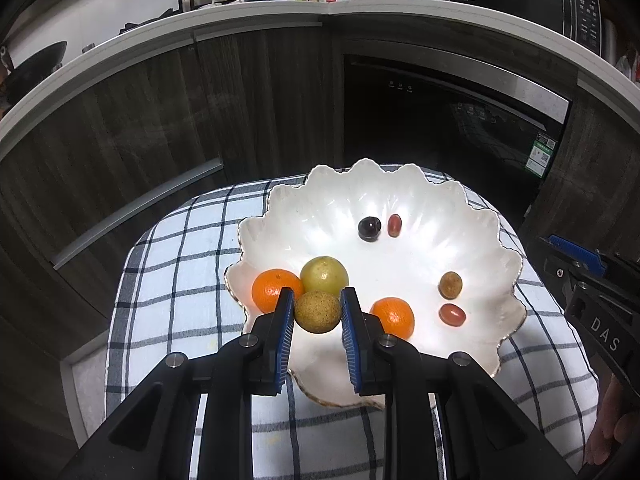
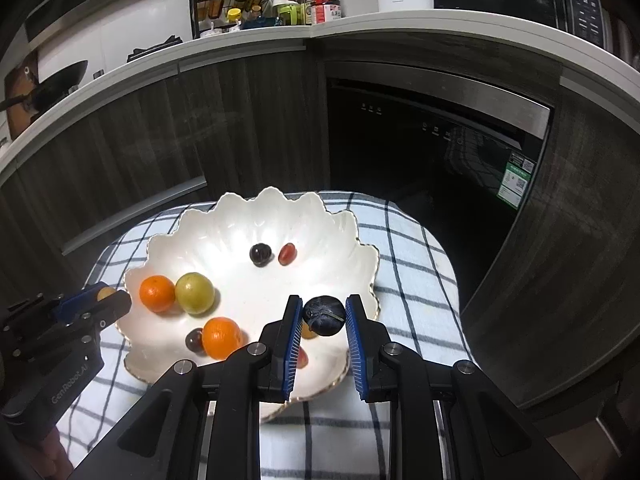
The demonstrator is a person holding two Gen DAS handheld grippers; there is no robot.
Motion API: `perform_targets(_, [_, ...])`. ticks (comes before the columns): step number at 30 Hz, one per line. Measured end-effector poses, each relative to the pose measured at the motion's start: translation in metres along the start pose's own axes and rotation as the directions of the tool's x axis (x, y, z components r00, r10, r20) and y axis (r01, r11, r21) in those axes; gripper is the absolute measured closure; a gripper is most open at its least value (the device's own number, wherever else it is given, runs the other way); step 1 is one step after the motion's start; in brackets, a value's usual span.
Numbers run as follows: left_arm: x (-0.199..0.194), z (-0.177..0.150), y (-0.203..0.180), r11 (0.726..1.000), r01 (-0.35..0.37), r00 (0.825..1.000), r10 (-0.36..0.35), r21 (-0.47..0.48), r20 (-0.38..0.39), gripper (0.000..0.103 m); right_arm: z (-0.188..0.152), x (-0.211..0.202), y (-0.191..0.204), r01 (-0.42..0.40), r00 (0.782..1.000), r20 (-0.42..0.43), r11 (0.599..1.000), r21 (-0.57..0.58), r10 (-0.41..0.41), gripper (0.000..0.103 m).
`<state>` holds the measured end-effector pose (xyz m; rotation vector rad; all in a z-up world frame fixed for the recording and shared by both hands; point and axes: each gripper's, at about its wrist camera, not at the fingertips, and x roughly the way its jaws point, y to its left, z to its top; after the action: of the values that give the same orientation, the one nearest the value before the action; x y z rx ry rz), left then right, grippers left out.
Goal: Organize fruits
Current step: 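Carry the small potato and blueberry over the white bowl with both tools, then open both tools to drop the potato and blueberry into the bowl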
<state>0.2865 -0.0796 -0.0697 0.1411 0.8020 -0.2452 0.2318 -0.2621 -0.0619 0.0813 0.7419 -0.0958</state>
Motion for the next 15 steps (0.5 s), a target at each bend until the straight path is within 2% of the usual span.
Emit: perform_targets(15, [0.033, 0.007, 0.007, 1.0, 0.0, 0.999, 0.0, -0.01, -0.036, 0.079, 0.014, 0.04, 0.006, -0.017, 0.998, -0.063, 0.999, -0.033, 0.015, 0.079])
